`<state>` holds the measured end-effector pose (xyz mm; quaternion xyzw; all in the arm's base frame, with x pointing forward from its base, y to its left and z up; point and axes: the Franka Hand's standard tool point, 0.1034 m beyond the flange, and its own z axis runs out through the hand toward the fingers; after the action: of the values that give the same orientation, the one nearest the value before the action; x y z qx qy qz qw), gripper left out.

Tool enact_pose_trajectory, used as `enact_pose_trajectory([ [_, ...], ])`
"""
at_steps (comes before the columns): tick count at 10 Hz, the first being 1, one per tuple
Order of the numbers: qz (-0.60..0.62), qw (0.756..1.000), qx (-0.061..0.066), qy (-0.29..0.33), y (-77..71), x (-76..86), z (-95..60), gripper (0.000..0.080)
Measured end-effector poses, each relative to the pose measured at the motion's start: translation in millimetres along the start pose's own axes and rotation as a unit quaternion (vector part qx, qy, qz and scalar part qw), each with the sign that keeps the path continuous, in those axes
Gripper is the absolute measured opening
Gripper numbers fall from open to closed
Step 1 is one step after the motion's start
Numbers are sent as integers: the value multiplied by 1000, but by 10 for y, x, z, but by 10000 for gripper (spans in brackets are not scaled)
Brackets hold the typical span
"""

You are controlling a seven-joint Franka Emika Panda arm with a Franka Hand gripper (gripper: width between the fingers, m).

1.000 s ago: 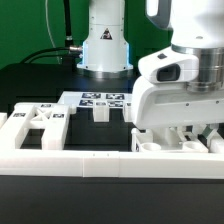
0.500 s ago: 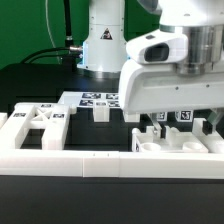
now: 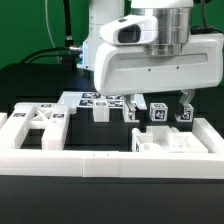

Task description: Assemble chair

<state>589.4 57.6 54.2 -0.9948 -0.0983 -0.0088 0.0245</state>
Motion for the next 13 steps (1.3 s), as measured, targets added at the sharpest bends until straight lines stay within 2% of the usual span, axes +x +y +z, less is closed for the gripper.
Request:
enact_pose_trajectory([
  [1, 10, 1000, 2, -3, 53, -51, 19, 649],
  [2, 32, 999, 4, -9, 185, -174, 47, 649],
  [3, 40, 999, 2, -9, 236, -353, 61, 649],
  [4, 41, 999, 0, -13, 219, -559, 73, 649],
  [5, 42, 999, 0, -16, 202, -698, 68, 649],
  [6, 41, 999, -3, -7, 181, -775, 72, 649],
  [8, 40, 999, 3, -31, 168, -770, 85, 649],
  [10, 41, 990, 24, -134, 100, -889, 86, 649],
  [11, 55, 983, 29, -172, 126, -898, 151, 649],
  [13, 59, 968, 36, -240, 63, -1019, 187, 649],
])
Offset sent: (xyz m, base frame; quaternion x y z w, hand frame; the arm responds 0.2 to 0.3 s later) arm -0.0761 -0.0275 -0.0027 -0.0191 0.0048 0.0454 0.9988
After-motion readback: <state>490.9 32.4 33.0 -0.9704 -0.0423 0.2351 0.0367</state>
